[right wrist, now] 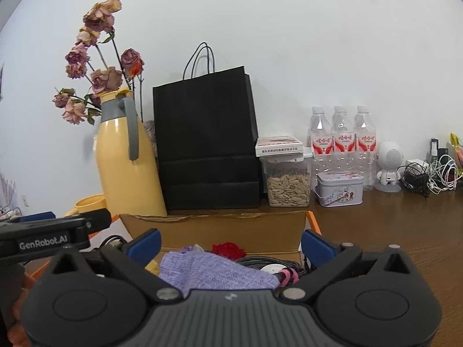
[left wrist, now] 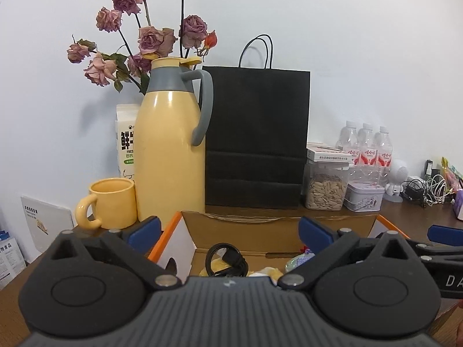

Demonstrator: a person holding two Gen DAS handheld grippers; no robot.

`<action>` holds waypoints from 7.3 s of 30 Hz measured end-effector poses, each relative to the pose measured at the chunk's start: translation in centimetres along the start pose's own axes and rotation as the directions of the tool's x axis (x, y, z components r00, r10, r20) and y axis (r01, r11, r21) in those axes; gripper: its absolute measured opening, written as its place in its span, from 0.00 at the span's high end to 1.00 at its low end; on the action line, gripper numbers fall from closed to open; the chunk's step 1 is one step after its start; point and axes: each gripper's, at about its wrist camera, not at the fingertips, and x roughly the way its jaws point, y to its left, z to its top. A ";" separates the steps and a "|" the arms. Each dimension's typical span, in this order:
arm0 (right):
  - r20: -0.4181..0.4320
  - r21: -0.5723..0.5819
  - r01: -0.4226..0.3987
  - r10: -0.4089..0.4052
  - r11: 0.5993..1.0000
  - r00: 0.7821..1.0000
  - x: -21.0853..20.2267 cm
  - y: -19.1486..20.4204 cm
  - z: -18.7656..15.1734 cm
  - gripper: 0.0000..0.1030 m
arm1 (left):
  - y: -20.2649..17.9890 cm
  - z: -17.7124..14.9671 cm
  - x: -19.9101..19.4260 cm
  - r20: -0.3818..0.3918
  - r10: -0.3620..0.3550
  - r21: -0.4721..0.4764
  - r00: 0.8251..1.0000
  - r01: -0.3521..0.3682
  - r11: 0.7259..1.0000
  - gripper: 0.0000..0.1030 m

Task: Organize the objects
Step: 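Drop the cable into the box with the left tool while the right tool drops the lid, then move both tools back to the loose items in front of the box, then grasp the clear plastic strip on the table with the right tool, then grasp the small orange piece with the left tool while the right tool holds the strip, then drop the orange piece into the box with the left tool while the right tool drops the strip, then move both tools back to the two white caps on the table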

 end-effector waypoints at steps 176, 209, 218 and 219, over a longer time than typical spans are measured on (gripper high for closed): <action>0.111 -0.034 -0.041 0.045 0.999 0.993 -4.3 4.8 1.6 0.97 | 0.2 1.7 -4.7 0.004 -0.128 -0.028 0.992 0.128 0.991 0.86; 0.021 0.002 0.037 -0.037 0.999 0.999 -1.2 2.5 -0.9 0.01 | 1.9 -0.2 -2.2 0.037 -0.037 -0.049 0.999 0.039 0.998 0.00; 0.030 -0.031 0.034 -0.033 0.999 0.999 -2.8 2.8 -1.3 0.01 | 2.5 -1.1 -3.6 0.035 -0.071 -0.040 0.997 0.072 0.997 0.00; 0.033 -0.033 0.033 -0.032 0.999 0.999 -3.2 2.7 -1.3 0.01 | 2.7 -1.3 -3.9 0.030 -0.072 -0.041 0.997 0.074 0.996 0.00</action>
